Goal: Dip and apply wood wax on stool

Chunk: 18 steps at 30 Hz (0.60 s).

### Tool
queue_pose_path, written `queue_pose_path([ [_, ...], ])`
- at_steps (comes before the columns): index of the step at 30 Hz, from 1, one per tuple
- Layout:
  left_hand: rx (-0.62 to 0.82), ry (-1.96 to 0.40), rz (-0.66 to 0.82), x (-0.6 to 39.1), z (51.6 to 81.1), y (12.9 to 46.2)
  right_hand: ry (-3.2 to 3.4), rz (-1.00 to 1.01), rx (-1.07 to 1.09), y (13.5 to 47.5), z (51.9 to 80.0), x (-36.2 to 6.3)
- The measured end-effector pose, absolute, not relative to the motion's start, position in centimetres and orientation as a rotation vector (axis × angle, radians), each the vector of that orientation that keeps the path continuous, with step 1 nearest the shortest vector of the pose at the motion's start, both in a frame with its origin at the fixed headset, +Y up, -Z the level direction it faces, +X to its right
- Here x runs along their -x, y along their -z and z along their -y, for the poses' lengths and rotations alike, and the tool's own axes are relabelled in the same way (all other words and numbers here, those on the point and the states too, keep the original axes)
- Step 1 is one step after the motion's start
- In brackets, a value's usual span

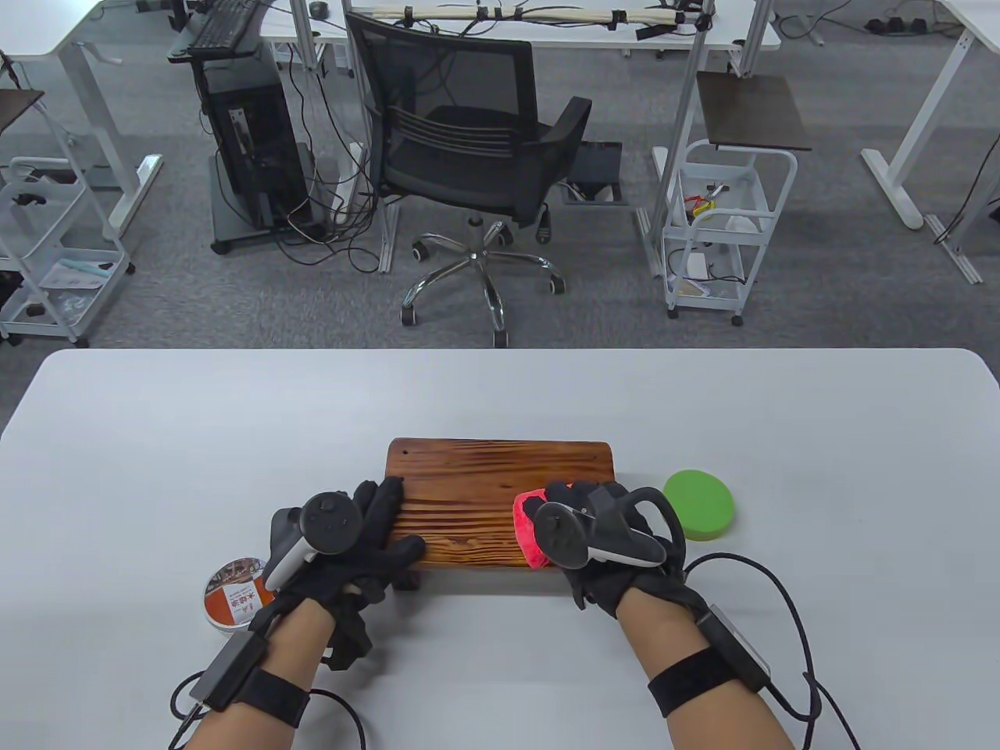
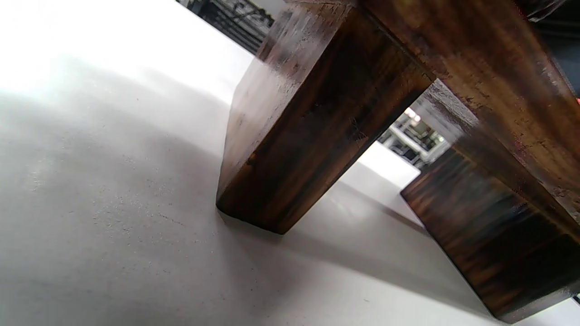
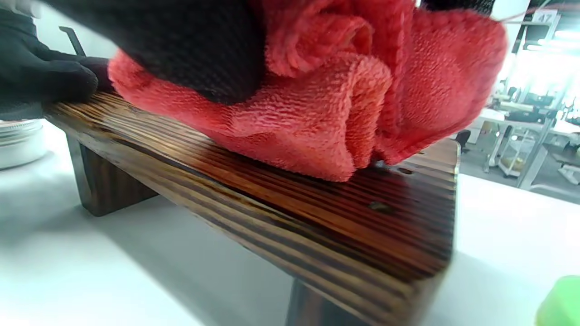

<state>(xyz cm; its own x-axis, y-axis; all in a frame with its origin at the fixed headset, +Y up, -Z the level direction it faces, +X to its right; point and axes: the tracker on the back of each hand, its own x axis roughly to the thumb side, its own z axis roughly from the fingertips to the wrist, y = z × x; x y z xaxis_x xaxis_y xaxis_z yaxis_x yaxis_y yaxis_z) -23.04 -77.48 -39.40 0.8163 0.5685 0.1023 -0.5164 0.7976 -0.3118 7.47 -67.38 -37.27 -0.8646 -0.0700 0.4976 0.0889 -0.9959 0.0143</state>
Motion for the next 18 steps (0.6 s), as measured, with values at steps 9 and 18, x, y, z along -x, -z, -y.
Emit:
queue_pose_path([
  [9, 0.281, -0.59, 0.196, 23.1, 77.5, 39.4, 2.863, 0.071, 1.04, 35.8, 67.2, -4.6],
  [18, 0.282, -0.591, 0.199, 23.1, 77.5, 39.5, 2.904, 0.086, 0.917, 37.3, 67.1, -3.7],
])
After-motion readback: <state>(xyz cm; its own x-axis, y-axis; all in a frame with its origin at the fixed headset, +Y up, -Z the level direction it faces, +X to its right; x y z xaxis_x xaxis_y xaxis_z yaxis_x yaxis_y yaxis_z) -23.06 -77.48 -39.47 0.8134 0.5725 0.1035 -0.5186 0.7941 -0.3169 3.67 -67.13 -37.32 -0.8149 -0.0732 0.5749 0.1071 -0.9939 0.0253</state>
